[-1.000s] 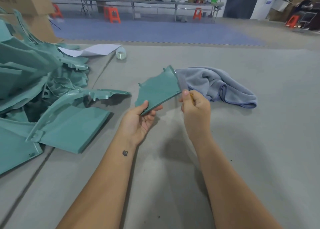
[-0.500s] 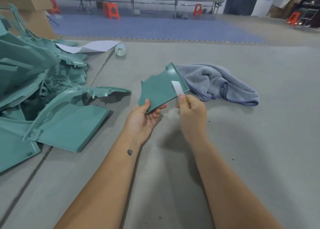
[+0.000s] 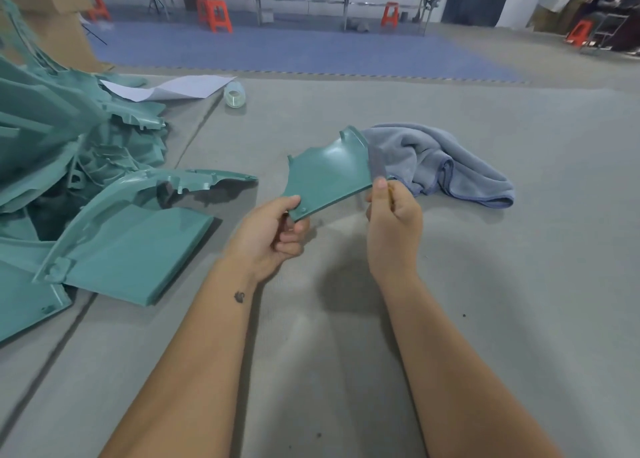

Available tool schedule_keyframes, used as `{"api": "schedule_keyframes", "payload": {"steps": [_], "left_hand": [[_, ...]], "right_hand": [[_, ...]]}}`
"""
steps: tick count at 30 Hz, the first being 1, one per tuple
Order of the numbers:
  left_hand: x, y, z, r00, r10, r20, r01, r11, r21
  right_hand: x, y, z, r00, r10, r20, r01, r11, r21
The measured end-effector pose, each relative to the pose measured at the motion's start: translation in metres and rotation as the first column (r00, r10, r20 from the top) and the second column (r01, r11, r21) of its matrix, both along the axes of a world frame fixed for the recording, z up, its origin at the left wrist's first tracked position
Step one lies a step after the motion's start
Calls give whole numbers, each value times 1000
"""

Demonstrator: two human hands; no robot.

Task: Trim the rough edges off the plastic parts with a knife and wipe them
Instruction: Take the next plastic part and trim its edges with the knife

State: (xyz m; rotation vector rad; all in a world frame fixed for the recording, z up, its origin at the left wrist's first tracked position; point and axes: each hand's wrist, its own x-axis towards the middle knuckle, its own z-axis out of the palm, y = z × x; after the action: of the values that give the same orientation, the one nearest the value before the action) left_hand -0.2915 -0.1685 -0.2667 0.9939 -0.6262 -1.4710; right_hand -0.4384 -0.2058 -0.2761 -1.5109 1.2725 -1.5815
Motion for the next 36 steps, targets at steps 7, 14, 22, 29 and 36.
{"api": "schedule_keyframes", "payload": {"steps": [7,14,22,29,36], "left_hand": [[10,7,1,995,102,24,-96,981,-168],[19,6,2,982,184,-38,-187,974,-124],[-2,2,1,966,253,-52,-257,962,-94],[-20,-2,4,967,250,-57,-256,946,-201],[19,9,21,952,88,-292,-142,975,-171]], "right_hand": [[4,6,3,978,147,148,-135,987,-87],[-8,-13,1,925,176,336,-252,947,200],[-8,-13,5,888,235,395,-345,909,235],[-4,0,7,740,525,421,-614,782,103],[-19,-10,13,682,618,391,-702,703,111]]}}
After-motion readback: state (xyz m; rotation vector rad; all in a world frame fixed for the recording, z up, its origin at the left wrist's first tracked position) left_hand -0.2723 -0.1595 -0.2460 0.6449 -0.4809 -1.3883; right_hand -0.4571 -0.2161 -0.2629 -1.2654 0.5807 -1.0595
